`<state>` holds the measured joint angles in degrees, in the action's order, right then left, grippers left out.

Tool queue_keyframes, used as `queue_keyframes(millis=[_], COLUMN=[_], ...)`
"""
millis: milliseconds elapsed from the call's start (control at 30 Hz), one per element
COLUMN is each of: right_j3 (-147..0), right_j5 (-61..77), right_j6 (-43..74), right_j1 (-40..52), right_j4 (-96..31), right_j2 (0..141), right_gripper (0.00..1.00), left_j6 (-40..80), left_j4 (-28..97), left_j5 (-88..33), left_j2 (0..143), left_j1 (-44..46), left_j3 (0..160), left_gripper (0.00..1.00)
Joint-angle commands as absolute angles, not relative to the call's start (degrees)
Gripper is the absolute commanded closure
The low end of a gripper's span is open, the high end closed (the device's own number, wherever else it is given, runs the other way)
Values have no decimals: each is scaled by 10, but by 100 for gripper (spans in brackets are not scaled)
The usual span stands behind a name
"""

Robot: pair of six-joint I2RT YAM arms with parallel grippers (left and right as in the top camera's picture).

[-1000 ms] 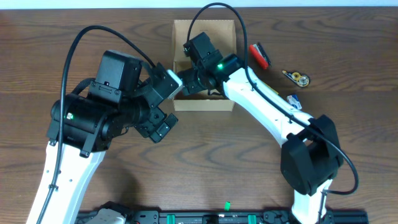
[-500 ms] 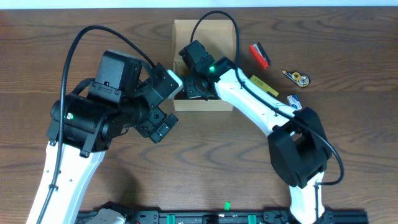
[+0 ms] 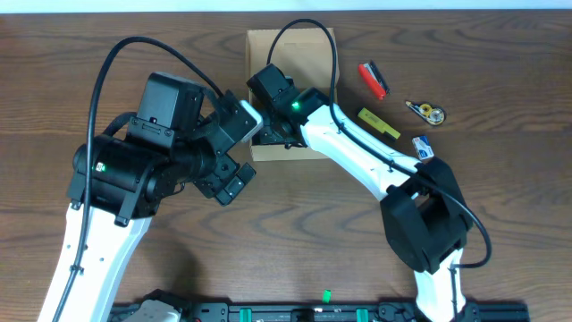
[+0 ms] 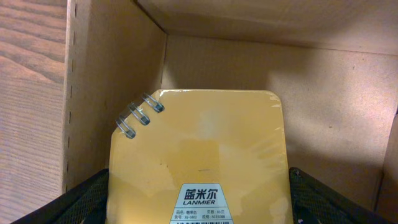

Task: Pack container
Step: 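Lower the notepad into the box and open the right gripper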

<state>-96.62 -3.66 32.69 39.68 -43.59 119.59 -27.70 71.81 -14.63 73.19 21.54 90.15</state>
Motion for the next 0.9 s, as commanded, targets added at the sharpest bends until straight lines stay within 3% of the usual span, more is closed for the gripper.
queue_keyframes(millis=[0,700,767,867], right_j3=[-974,-974,-974,-974], right_j5=[-46,-27,-27,-27], right_j6=[339,338,338,338], right_j1=[406,405,405,405], right_j4=[-432,-431,-431,-433], right_j2=[1201,1201,1201,1201], right_gripper=[45,17,6,4], left_j6=[-283,-283,-283,-283], left_j4=[720,720,720,720], left_j5=[-144,-144,-144,-144], left_j2=[731,731,731,731], left_j1=[215,215,215,215], left_j3=[919,919,919,919], left_gripper=[5,5,5,5])
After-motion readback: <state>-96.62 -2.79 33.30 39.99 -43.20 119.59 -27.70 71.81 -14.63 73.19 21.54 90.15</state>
